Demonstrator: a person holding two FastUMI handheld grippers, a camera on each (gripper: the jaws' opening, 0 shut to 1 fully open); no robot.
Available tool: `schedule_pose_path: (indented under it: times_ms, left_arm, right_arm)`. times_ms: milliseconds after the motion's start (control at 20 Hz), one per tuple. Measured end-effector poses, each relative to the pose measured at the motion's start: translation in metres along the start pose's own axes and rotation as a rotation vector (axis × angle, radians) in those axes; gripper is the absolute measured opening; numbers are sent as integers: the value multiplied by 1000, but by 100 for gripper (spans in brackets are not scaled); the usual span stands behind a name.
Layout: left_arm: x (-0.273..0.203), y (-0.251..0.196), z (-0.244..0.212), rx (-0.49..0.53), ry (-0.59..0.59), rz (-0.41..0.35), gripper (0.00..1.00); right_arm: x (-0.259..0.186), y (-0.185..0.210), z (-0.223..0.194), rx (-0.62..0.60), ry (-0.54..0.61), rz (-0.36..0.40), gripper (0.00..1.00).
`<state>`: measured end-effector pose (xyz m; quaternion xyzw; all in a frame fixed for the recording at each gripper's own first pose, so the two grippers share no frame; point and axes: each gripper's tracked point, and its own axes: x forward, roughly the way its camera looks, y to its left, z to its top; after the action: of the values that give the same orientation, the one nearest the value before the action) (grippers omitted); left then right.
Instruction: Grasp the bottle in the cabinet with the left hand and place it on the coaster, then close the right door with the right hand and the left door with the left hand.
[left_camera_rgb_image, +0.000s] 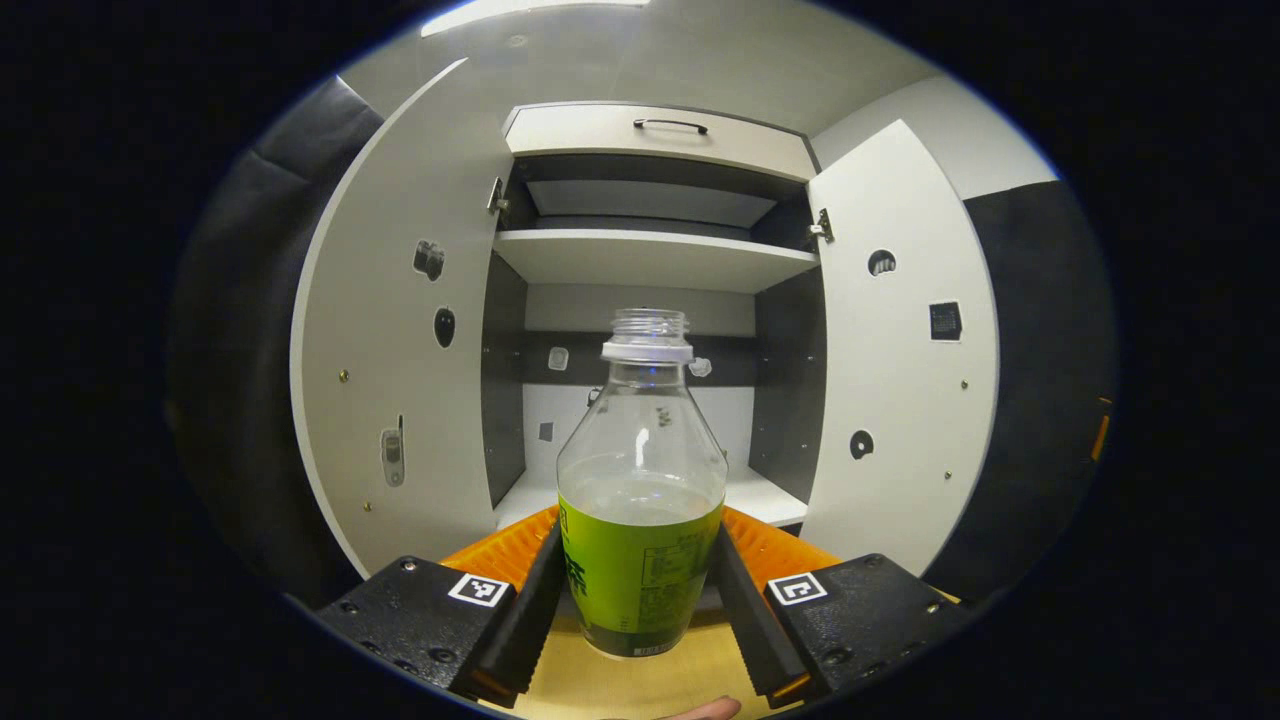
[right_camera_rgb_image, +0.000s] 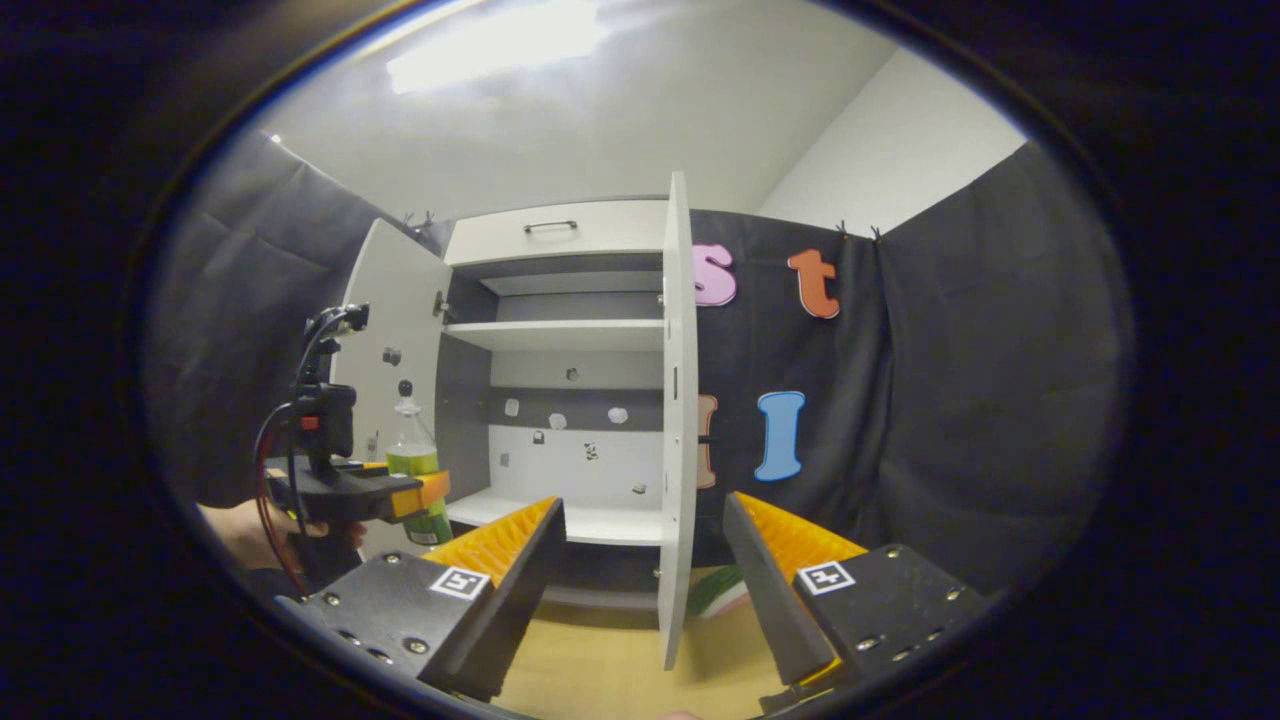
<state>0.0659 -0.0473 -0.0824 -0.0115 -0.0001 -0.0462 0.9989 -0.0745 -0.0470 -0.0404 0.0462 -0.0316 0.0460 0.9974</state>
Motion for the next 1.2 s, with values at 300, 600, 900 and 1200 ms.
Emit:
schedule_pose_path:
  times_ms: [300, 600, 900, 1200]
  left_arm:
    - [-26, 8, -36, -44, 53, 34, 79]
    - [-47, 41, -73, -67, -63, 104, 81]
    - [-67, 51, -184, -48, 30, 60, 81]
    - [-81, 45, -266, 26, 97, -2, 81]
  right_arm:
    - [28, 26, -14, 8, -1, 44, 94]
    - [46, 54, -34, 36, 32, 79, 94]
    - [60, 76, -46, 59, 37, 117, 96]
    - [73, 91, -54, 127, 71, 143, 96]
